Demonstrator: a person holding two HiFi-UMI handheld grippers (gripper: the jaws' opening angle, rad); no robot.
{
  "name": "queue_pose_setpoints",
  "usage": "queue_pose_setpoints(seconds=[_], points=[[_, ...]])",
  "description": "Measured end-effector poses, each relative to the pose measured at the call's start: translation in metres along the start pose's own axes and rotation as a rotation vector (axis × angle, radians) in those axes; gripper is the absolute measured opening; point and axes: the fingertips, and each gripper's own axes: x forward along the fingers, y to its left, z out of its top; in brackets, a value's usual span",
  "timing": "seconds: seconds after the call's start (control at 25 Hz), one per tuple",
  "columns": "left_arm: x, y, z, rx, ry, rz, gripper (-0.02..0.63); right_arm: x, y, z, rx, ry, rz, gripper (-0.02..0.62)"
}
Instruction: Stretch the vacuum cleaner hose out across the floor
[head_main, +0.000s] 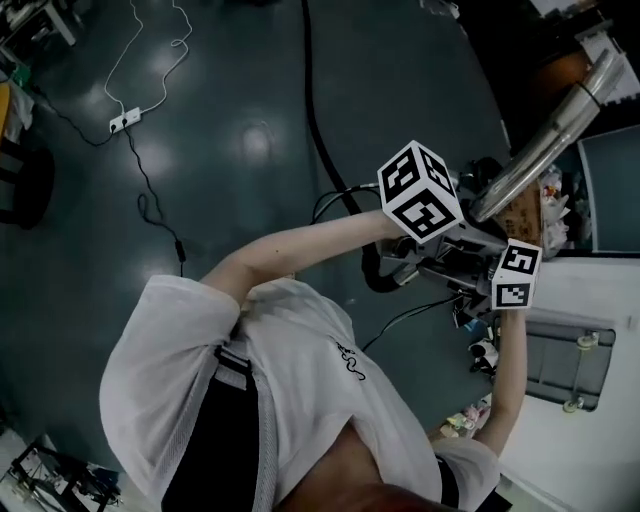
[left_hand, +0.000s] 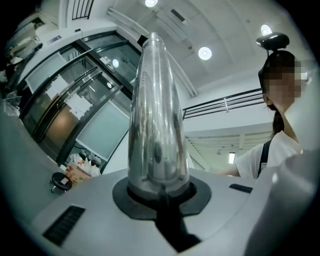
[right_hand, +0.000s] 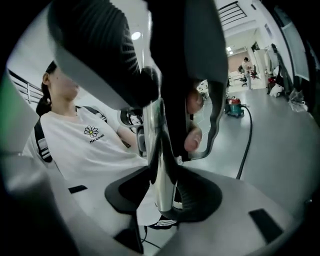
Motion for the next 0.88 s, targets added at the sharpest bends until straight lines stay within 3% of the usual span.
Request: queue_pose_setpoints(seconds=[0.2,0.48,0.88], points=[[0.014,-0.002,-0.006,-0.005,0.053,-0.053,0.051,-0.006,-0.002,-0.004,0.030,-0.062,-0.039,0.153],[0.014,-0.009,-0.003,0.010,0.062,-0.070,0.049,-0.007,0.001,0.001,0.014,-0.106,-0.068,0.153],[0.012,-0.002,-0.001,-0.007,0.053,-0.031,0.050,-0.006,0.000,0.001,-0.012,-0.055,-0.045,0.153]])
